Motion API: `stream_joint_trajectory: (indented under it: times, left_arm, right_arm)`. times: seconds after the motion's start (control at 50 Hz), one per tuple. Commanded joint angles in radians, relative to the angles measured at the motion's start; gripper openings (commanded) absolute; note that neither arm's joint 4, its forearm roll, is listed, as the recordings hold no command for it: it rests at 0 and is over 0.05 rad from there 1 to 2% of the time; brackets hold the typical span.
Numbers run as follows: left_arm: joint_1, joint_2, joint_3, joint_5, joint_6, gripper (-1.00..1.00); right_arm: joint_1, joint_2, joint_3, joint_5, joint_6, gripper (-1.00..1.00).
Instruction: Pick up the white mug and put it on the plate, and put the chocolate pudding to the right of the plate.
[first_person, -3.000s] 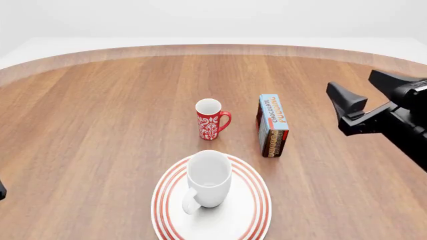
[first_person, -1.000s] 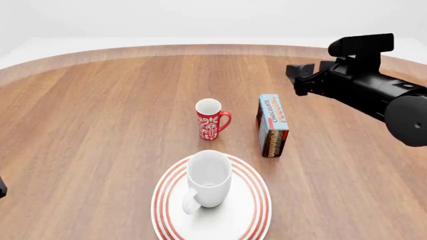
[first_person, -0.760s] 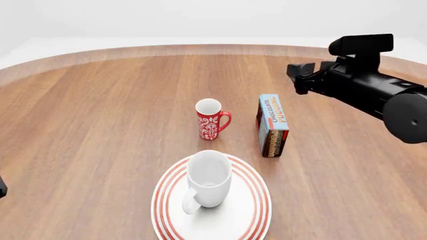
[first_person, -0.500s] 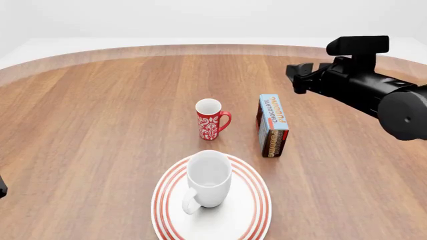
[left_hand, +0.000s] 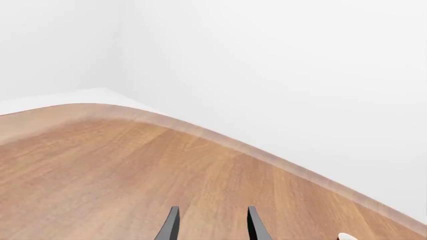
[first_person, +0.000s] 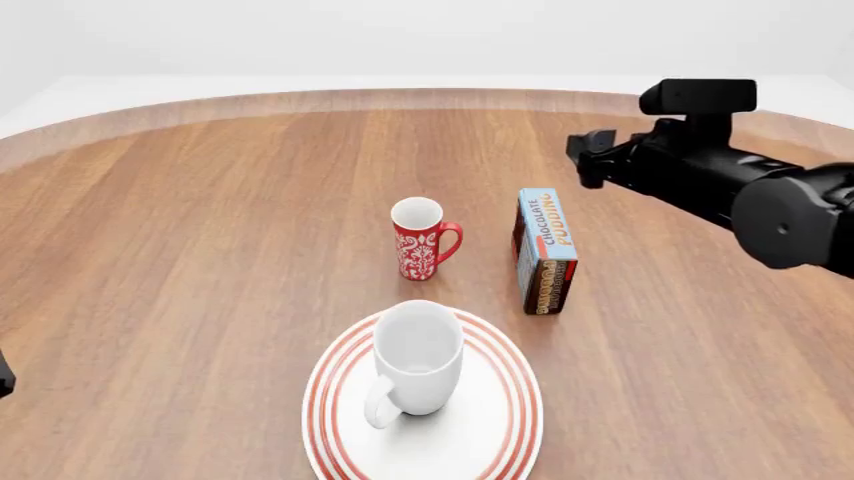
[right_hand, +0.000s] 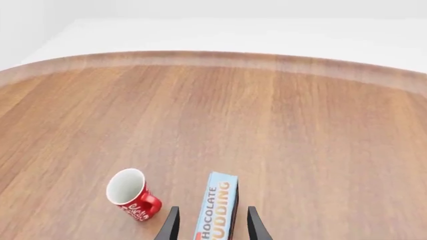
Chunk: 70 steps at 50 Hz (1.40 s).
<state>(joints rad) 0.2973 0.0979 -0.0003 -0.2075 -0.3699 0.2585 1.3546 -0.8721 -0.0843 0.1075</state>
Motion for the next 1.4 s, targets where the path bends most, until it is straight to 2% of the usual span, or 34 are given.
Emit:
stream_joint_trajectory:
  times: [0.02,1.4]
  left_arm:
    - [0.0,-0.001,0.0,0.001,-0.001,1.0]
    - [-0.006,-0.001,0.0,0.002,-0.004,1.0]
  right_arm:
    - [-0.002,0.025,-0.014,-0.001,0.007,1.0]
    - [-0.01,0.175,-0.031,-0.061,0.002,1.0]
